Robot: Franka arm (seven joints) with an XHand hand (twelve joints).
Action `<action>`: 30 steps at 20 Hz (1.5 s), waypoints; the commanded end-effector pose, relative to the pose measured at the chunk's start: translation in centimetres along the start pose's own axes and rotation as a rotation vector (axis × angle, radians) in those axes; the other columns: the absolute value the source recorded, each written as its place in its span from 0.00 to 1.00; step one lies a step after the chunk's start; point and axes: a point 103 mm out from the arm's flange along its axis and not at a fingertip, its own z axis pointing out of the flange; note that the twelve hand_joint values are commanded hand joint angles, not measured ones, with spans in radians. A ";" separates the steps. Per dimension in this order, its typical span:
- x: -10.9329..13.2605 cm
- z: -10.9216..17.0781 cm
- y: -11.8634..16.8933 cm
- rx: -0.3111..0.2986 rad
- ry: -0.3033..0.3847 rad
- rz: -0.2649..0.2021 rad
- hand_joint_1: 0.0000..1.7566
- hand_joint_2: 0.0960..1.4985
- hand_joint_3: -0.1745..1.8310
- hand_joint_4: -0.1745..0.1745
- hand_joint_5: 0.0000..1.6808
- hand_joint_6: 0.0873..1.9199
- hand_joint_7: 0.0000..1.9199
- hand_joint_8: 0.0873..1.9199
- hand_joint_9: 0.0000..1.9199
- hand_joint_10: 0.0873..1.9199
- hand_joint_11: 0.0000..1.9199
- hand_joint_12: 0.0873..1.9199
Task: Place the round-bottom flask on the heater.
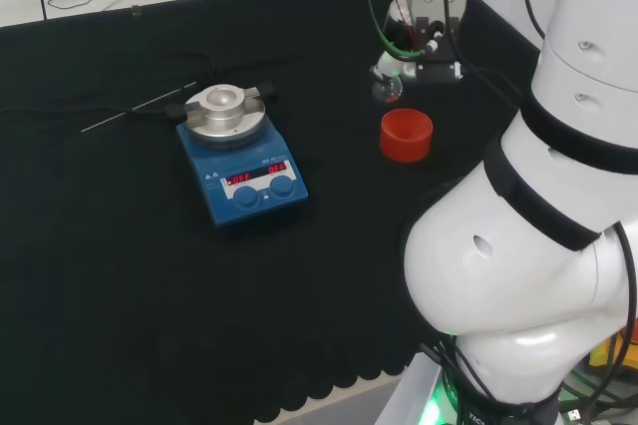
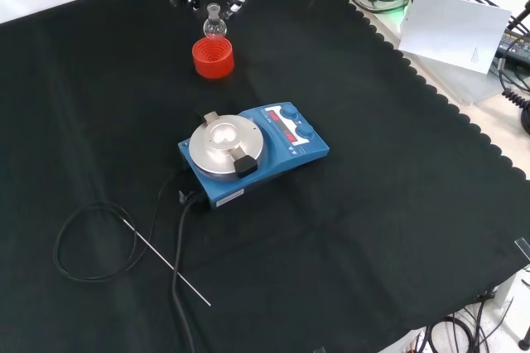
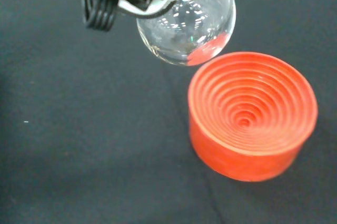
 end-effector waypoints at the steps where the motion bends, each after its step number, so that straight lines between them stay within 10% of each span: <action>1: 3.1 -1.8 0.2 -0.013 -0.010 -0.045 0.62 0.43 0.44 0.87 0.67 0.47 0.16 0.32 0.26 0.30 0.03 0.72; 30: 20.0 -3.2 2.0 0.006 -0.069 -0.297 0.62 0.43 0.44 0.91 0.67 0.47 0.16 0.33 0.26 0.30 0.02 0.72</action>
